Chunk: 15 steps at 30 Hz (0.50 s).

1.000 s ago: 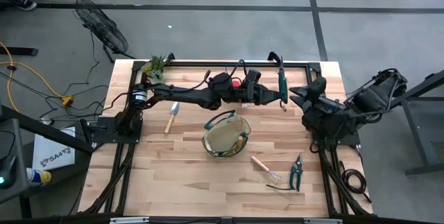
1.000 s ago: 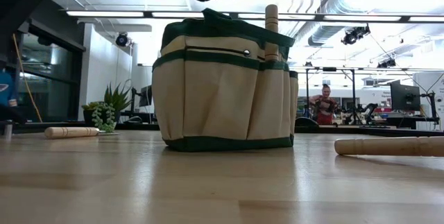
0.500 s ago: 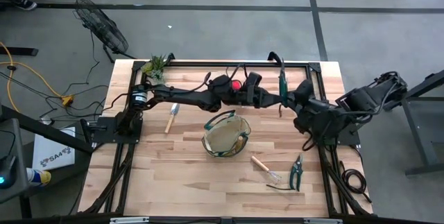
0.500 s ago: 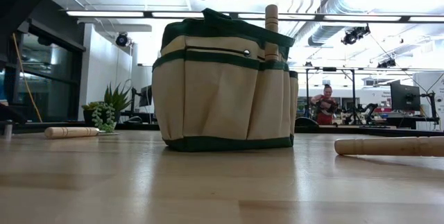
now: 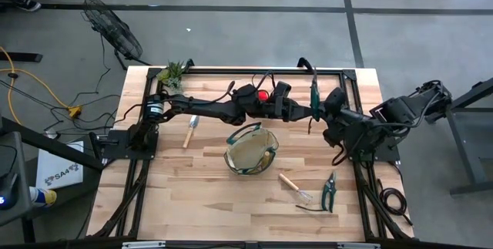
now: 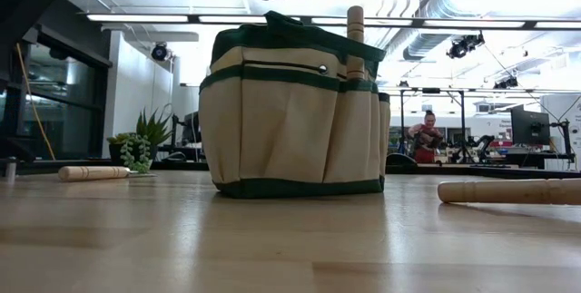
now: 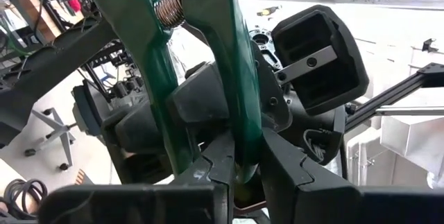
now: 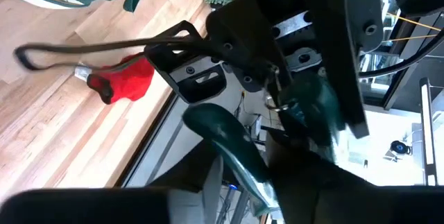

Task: Pick & Place Garden tools in Gardening bag
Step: Put the left green shear scissors into the white gardening bag

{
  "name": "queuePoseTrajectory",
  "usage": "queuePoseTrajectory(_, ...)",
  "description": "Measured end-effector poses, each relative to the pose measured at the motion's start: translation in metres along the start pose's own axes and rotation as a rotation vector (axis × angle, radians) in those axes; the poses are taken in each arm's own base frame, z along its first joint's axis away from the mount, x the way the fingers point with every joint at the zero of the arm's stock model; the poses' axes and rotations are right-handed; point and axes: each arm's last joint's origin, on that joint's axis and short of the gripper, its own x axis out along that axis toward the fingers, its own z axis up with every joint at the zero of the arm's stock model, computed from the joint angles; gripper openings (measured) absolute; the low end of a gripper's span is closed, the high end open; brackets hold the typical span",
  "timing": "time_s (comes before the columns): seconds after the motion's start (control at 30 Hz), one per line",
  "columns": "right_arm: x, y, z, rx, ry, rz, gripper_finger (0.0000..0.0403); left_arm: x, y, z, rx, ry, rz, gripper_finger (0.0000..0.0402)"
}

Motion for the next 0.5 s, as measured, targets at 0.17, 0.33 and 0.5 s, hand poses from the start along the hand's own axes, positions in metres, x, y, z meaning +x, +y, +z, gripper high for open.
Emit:
queuePoseTrajectory(0.17,-0.0001,0.0004,-0.0003,-0.010,-0.001,0.004,0.0064,-0.0001,0.0001,0.0000,-0.011,0.000,0.001,0.0036)
queuePoseTrajectory(0.33,-0.0003,0.0007,-0.0002,-0.011,-0.012,0.015,0.0056,-0.0001,0.0002,-0.0001,-0.013,0.000,0.001,0.0036)
queuePoseTrajectory(0.5,-0.0003,0.0007,-0.0002,-0.009,-0.014,0.017,0.0054,-0.0001,0.0002,-0.0001,-0.006,0.001,0.001,0.0036)
